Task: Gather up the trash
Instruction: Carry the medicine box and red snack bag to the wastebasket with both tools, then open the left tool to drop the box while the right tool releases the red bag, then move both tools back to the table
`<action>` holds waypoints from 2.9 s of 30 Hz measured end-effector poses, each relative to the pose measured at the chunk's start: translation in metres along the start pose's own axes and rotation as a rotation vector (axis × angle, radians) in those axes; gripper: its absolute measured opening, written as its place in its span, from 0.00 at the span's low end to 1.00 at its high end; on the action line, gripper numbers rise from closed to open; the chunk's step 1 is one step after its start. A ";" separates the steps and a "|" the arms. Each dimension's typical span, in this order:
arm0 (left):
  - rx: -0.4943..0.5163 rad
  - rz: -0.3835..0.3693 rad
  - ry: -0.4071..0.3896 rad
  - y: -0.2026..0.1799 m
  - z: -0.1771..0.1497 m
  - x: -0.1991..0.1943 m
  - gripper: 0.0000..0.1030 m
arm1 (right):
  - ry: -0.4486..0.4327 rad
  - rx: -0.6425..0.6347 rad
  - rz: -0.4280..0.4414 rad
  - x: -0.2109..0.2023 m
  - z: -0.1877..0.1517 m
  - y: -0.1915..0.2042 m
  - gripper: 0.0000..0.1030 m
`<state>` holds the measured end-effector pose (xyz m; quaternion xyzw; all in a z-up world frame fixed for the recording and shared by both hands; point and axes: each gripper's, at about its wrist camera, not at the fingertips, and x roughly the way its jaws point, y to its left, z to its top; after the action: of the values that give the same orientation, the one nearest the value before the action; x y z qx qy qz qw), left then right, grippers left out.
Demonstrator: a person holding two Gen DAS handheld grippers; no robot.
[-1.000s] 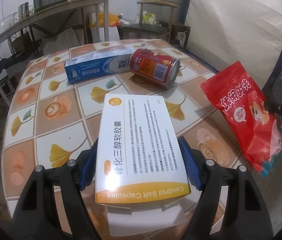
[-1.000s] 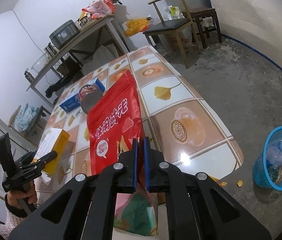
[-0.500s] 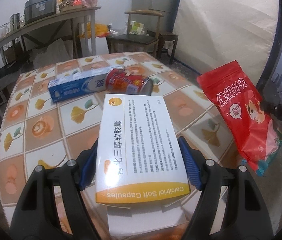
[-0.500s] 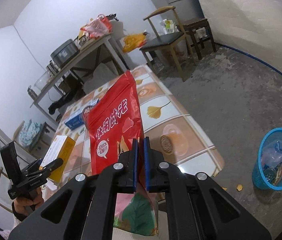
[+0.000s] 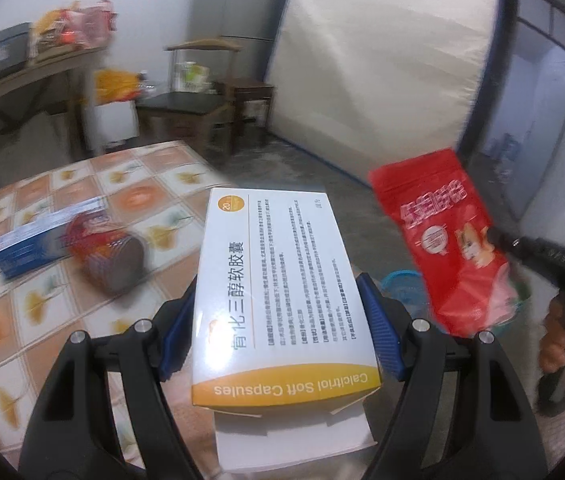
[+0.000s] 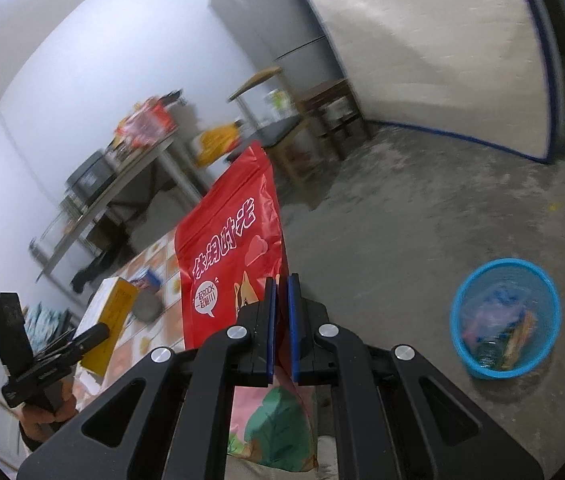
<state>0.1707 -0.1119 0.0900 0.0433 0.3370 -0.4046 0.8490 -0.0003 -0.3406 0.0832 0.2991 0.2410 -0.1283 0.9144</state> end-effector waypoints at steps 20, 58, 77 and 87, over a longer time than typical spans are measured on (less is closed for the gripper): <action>0.054 -0.416 0.326 -0.235 -0.013 0.239 0.69 | -0.094 0.361 -0.417 -0.058 -0.025 -0.246 0.06; 0.138 -0.472 0.284 -0.219 -0.041 0.176 0.82 | 0.209 0.309 -0.567 0.135 -0.074 -0.382 0.09; -0.059 -0.199 0.006 -0.049 -0.042 -0.002 0.82 | 0.631 0.050 -0.881 0.264 -0.087 -0.403 0.04; -0.105 -0.227 -0.037 -0.020 -0.049 -0.016 0.82 | 0.428 0.016 -0.751 0.170 -0.045 -0.335 0.17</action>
<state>0.1232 -0.0979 0.0656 -0.0473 0.3447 -0.4807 0.8049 0.0017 -0.5926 -0.1989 0.2177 0.5162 -0.3892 0.7312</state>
